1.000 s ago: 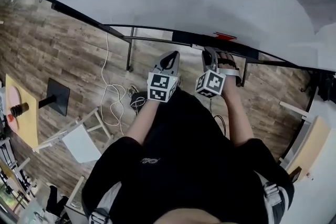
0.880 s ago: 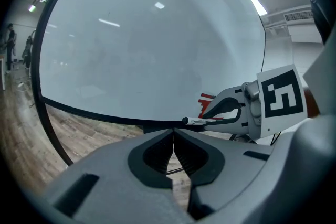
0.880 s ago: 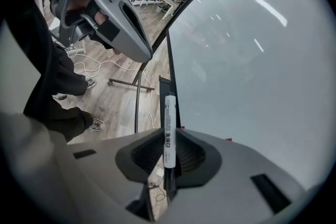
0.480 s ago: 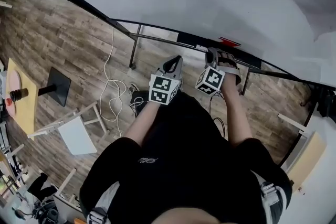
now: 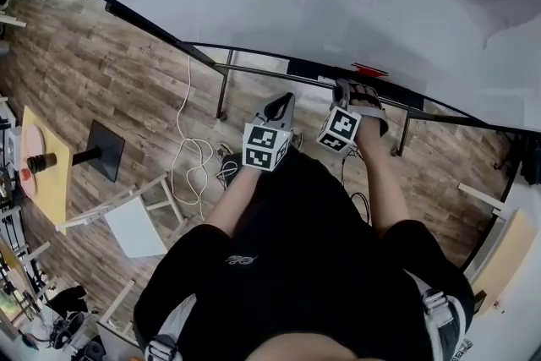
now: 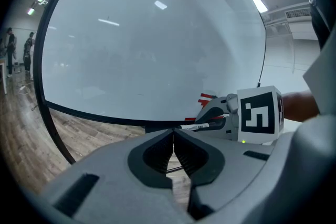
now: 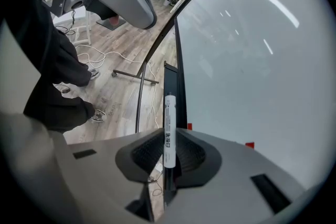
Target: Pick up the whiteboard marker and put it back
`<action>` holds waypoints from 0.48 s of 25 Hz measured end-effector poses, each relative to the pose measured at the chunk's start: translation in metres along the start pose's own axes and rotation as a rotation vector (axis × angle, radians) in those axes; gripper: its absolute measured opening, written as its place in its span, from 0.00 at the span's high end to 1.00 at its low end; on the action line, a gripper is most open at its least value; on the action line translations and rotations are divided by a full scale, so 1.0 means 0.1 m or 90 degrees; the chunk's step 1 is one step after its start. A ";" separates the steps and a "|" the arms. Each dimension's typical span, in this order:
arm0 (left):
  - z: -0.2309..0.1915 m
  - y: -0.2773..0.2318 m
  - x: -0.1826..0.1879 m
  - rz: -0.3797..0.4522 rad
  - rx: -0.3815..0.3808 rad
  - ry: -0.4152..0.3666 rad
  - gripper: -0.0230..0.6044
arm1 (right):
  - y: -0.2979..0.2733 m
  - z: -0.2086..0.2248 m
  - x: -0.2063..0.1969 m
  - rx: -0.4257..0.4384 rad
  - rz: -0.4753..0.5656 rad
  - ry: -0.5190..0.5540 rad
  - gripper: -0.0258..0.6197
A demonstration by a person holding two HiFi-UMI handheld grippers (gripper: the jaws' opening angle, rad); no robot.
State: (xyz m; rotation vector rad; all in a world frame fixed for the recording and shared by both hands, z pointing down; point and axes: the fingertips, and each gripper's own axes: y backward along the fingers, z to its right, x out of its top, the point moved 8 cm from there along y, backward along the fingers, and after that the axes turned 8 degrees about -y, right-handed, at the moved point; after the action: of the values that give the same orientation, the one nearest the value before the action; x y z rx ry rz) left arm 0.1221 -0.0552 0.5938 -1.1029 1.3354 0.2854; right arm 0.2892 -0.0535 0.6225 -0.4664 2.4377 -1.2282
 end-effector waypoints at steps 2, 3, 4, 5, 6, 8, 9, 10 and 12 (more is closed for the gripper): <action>-0.01 0.00 0.01 0.001 -0.001 -0.003 0.95 | -0.04 0.00 0.00 0.004 -0.004 0.002 0.87; -0.02 0.00 0.02 0.001 -0.001 -0.004 0.95 | -0.06 0.00 -0.01 0.005 -0.006 0.004 0.87; -0.02 -0.01 0.03 0.001 -0.001 -0.005 0.95 | -0.08 0.00 -0.01 0.005 -0.007 0.006 0.87; -0.03 -0.01 0.02 0.000 0.000 -0.005 0.95 | -0.09 0.00 -0.01 0.005 -0.007 0.006 0.87; -0.04 -0.01 0.01 -0.002 0.001 -0.004 0.95 | -0.09 0.01 0.00 0.006 -0.005 0.006 0.87; -0.05 -0.01 -0.01 -0.006 0.002 -0.001 0.95 | -0.08 0.03 0.02 0.009 -0.004 0.005 0.87; -0.06 -0.01 -0.01 -0.007 0.002 0.000 0.95 | -0.09 0.03 0.02 0.010 -0.005 0.006 0.87; -0.06 -0.01 -0.02 -0.008 0.002 0.001 0.95 | -0.09 0.03 0.02 0.010 -0.005 0.006 0.87; -0.06 -0.01 -0.01 -0.009 0.002 0.000 0.95 | -0.10 0.03 0.02 0.012 -0.007 0.007 0.87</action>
State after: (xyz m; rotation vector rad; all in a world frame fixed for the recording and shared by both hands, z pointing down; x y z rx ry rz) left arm 0.1187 -0.0601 0.5965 -1.1096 1.3269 0.2729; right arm 0.2902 -0.0625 0.6286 -0.4692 2.4346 -1.2597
